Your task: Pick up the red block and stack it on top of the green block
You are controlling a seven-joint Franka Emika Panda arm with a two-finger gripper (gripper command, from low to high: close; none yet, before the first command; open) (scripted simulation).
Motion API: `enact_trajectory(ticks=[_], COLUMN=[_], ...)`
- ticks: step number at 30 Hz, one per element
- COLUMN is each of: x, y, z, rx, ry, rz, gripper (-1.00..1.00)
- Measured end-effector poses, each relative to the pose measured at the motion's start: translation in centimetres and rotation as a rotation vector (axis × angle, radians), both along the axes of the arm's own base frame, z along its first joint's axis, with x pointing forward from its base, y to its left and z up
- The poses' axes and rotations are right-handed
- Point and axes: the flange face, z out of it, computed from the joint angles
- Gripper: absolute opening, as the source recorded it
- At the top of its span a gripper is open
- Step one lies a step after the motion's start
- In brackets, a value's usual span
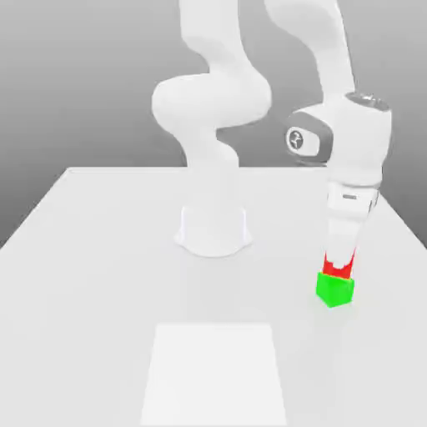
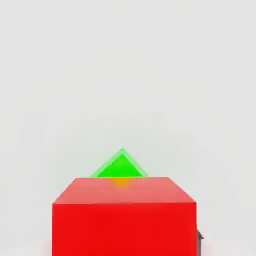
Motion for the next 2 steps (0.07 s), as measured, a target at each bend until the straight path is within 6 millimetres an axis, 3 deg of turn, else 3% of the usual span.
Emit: enact_trajectory(ticks=[2], x=[-0.04], y=[0.04], z=[0.0], rx=[0.0], ry=[0.0], rz=[0.002], gripper=[1.0])
